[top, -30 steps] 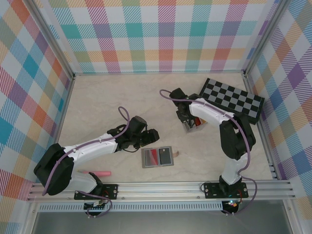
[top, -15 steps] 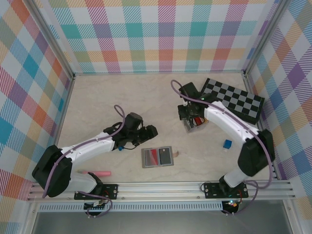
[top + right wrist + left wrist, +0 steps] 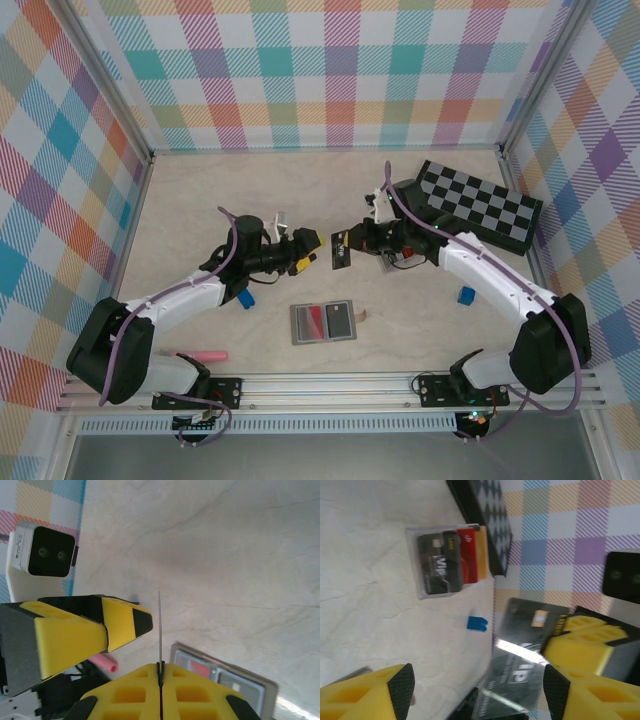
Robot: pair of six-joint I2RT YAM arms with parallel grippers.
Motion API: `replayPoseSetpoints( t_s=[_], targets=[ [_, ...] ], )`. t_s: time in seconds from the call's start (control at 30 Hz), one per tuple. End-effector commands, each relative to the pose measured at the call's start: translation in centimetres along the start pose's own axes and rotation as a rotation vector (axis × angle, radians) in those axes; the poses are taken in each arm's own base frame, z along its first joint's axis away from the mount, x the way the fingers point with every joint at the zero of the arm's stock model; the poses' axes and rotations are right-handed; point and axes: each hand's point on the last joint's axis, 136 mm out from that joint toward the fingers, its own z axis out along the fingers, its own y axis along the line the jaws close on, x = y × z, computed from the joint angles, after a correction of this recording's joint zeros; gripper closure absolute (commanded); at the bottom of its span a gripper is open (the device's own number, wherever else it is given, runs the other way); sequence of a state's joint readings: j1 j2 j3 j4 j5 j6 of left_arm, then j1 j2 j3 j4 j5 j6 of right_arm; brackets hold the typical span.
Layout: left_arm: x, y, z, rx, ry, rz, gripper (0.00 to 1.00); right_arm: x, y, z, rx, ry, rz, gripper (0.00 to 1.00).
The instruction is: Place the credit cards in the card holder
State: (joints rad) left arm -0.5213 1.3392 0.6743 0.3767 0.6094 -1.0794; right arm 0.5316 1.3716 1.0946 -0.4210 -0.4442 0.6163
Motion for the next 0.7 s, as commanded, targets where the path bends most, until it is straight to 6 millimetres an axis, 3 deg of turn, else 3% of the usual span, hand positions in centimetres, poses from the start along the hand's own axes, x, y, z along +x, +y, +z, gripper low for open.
replayPoseSetpoints(
  t_s=[0.0, 0.17, 0.33, 0.67],
  targets=[
    [0.3, -2.6, -0.2, 0.111, 0.042, 0.045, 0.31, -0.6, 2.4, 0.1, -0.152, -0.003, 0.031, 0.93],
    [0.3, -2.3, -0.3, 0.103, 0.035, 0.041, 0.35, -0.6, 2.8, 0.4, -0.226, 0.018, 0.064, 0.93],
    [0.3, -2.9, -0.3, 0.117, 0.039, 0.049, 0.46, -0.6, 3.0, 0.7, -0.268, 0.03, 0.079, 0.92],
    [0.5, -4.0, -1.0, 0.148, 0.035, 0.073, 0.81, -0.7, 2.1, 1.3, -0.281, 0.042, 0.117, 0.89]
  ],
)
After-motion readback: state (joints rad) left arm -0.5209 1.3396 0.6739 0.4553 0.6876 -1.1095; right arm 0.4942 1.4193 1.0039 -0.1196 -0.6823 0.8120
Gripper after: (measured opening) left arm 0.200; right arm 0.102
